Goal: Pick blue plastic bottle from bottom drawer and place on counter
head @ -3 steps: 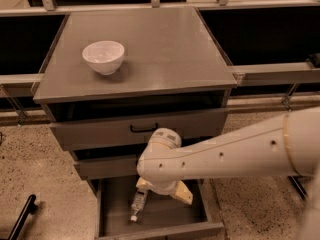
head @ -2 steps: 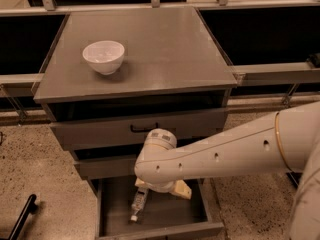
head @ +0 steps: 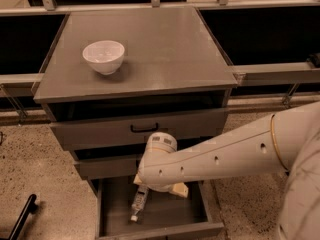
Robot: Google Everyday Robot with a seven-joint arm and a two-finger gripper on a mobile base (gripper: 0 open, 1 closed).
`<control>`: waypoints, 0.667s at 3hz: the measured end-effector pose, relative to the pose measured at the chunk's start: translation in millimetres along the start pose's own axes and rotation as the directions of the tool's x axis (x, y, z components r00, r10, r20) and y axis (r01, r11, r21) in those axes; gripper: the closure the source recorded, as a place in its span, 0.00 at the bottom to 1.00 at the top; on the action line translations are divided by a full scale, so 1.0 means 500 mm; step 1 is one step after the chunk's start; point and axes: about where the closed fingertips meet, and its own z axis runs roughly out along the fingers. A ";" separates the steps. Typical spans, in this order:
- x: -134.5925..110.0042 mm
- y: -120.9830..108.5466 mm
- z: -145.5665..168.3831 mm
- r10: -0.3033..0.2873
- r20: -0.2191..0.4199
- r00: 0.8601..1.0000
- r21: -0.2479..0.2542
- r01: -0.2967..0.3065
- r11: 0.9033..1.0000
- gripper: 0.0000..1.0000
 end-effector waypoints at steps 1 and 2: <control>-0.036 -0.021 0.119 0.051 0.034 0.998 0.107 -0.054 0.993 0.00; -0.054 -0.056 0.157 0.066 0.055 0.996 0.181 -0.075 0.981 0.00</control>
Offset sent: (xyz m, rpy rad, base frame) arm -0.0024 0.0129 -0.0582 0.1115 0.0004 -0.0262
